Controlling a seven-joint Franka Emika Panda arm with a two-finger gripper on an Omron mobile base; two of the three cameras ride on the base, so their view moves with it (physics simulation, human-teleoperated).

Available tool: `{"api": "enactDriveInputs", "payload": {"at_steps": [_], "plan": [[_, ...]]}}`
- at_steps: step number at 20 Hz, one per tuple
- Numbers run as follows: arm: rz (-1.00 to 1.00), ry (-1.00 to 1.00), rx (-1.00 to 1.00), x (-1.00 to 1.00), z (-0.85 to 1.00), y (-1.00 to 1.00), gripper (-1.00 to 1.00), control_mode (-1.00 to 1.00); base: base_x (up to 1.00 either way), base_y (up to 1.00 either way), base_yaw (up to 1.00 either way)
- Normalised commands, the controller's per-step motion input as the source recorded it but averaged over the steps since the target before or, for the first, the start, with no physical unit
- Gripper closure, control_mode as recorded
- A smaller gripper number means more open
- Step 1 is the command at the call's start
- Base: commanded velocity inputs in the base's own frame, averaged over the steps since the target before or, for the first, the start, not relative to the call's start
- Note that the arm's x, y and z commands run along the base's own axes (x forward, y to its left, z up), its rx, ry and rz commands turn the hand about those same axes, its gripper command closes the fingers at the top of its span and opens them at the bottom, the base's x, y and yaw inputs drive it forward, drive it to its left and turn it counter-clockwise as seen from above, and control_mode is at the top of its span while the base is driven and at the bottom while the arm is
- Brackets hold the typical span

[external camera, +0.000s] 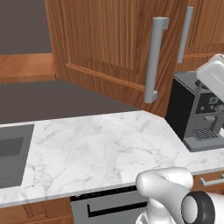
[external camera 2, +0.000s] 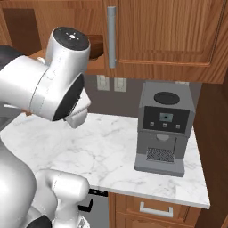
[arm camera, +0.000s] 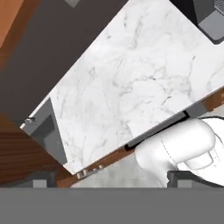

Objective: Move the bowls from the cabinet to the plates on the dining table.

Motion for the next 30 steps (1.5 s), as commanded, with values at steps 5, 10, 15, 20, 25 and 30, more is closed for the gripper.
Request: {"api": "enactDriveInputs", "payload": {"at_steps": [5,10,15,20,25,30], "plan": [[0.02,0.0,0.22,0.22,-0.22,0.2,-1.0,-1.0,0.0,0.0,0.0],[0.0,0.0,0.23,0.58,-0.01,0.25,-1.0,-1.0,0.0,0.0,0.0],[0.0,0.0,0.22,0.66,0.0,0.26,-1.0,-1.0,0.0,0.0,0.0],[0.03,0.09,0.2,0.63,-0.02,0.32,-1.0,-1.0,0.0,0.0,0.0],[0.05,0.15,0.18,0.59,0.0,0.42,-1.0,-1.0,0.0,0.0,0.0],[0.09,0.24,0.15,0.42,0.0,0.47,-1.0,-1.0,0.0,0.0,0.0]]}}
